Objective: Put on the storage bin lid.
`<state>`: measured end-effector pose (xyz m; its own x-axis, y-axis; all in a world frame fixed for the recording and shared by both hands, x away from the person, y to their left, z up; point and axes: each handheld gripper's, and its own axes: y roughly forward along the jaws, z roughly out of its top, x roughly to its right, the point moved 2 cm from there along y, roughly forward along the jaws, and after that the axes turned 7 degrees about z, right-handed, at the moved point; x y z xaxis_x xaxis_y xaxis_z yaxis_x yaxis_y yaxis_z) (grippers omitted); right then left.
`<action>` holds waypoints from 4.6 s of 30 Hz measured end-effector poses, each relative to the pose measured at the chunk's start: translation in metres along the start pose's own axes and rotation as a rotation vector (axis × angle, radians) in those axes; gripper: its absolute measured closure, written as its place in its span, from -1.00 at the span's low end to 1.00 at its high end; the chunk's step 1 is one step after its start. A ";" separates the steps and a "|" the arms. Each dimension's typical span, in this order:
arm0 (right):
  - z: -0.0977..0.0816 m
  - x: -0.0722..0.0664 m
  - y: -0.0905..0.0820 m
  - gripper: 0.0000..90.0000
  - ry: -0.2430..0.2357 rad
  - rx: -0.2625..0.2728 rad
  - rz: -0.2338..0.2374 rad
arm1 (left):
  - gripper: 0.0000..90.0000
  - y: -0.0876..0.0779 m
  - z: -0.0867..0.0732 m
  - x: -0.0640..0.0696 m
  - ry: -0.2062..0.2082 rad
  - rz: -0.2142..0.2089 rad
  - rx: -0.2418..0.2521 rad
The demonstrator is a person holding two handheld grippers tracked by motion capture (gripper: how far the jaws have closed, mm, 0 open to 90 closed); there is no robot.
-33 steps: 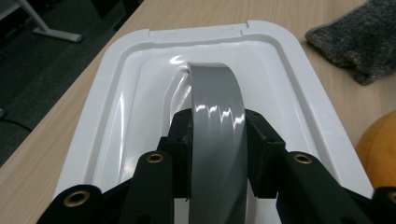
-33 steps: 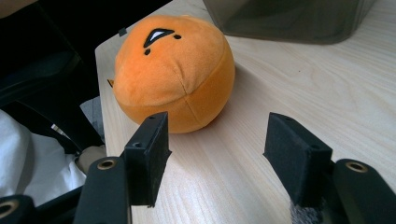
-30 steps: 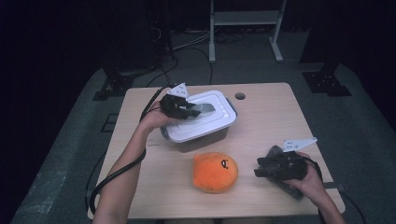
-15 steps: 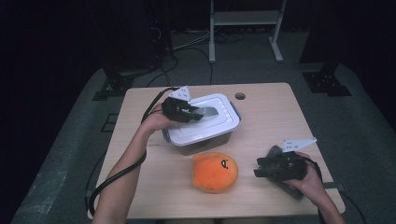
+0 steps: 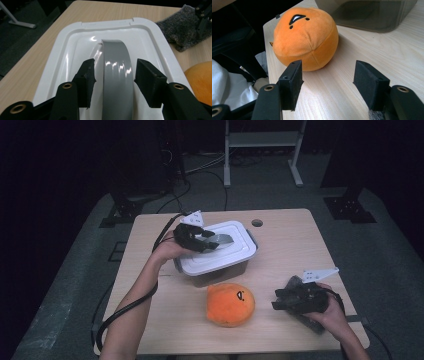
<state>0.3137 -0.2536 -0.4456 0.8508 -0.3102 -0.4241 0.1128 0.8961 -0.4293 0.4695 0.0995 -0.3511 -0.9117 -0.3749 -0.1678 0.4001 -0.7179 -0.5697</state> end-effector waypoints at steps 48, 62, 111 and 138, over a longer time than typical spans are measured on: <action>0.000 0.000 0.000 -0.14 -0.001 0.001 0.001 | 0.47 -0.034 0.014 0.007 0.027 0.059 0.033; -0.001 0.000 0.001 -0.14 -0.002 -0.003 -0.004 | 0.47 -0.076 -0.001 0.016 0.019 0.096 0.063; -0.001 -0.001 0.005 -0.14 0.006 -0.013 -0.009 | 0.47 -0.214 -0.105 0.062 -0.063 0.289 0.107; -0.001 -0.001 0.005 -0.14 0.013 -0.012 -0.013 | 0.47 -0.224 -0.155 0.088 -0.114 0.274 0.099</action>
<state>0.3132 -0.2488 -0.4485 0.8427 -0.3257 -0.4288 0.1172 0.8882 -0.4443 0.2853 0.3188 -0.3629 -0.7543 -0.6222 -0.2096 0.6420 -0.6323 -0.4335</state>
